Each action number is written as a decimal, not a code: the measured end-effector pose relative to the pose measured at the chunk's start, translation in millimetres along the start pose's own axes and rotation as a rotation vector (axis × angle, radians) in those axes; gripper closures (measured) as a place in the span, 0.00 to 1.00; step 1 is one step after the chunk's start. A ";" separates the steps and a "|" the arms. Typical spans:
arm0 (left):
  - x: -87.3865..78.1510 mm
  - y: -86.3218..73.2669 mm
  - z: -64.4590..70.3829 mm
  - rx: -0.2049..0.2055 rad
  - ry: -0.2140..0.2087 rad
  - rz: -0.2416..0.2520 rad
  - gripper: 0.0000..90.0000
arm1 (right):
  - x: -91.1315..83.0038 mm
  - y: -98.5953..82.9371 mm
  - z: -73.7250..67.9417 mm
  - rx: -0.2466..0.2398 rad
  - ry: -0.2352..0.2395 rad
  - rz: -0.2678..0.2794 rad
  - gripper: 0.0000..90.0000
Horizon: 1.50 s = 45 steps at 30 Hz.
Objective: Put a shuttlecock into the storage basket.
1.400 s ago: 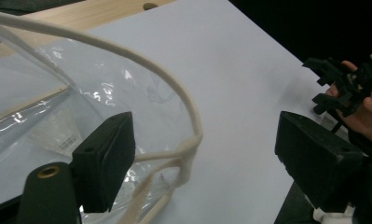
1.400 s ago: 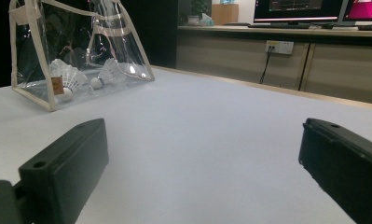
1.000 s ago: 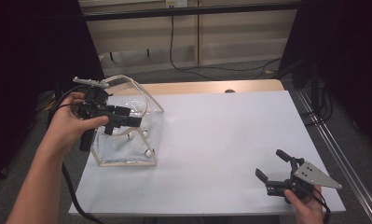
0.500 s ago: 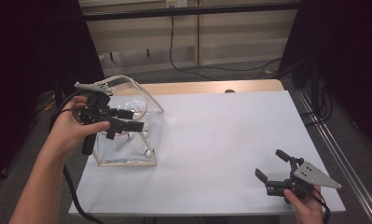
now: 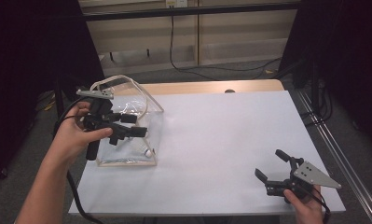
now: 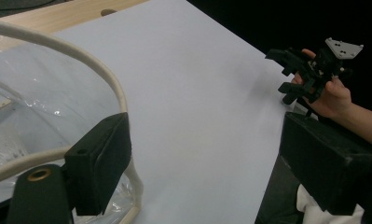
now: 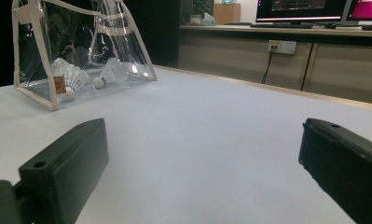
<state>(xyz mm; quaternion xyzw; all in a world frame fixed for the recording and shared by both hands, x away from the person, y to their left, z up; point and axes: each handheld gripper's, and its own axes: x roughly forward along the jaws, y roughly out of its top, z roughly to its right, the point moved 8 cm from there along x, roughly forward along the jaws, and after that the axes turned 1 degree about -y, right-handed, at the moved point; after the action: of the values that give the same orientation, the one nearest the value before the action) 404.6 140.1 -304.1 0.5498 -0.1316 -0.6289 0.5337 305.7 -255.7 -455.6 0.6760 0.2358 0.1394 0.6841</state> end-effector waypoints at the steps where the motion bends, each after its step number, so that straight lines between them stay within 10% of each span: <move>1: 0.7 -0.9 0.3 0.003 0.000 -0.003 0.19 | -0.1 0.1 0.0 0.000 0.001 0.000 0.02; 45: 37.5 -48.4 0.2 0.054 -0.026 0.000 0.16 | -1.0 0.4 0.8 -0.004 -0.005 0.002 0.02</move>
<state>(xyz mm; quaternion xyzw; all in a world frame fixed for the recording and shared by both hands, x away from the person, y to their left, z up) 385.5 128.5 -361.0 0.5557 -0.1554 -0.6324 0.5168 305.3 -256.9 -455.1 0.6751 0.2331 0.1389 0.6860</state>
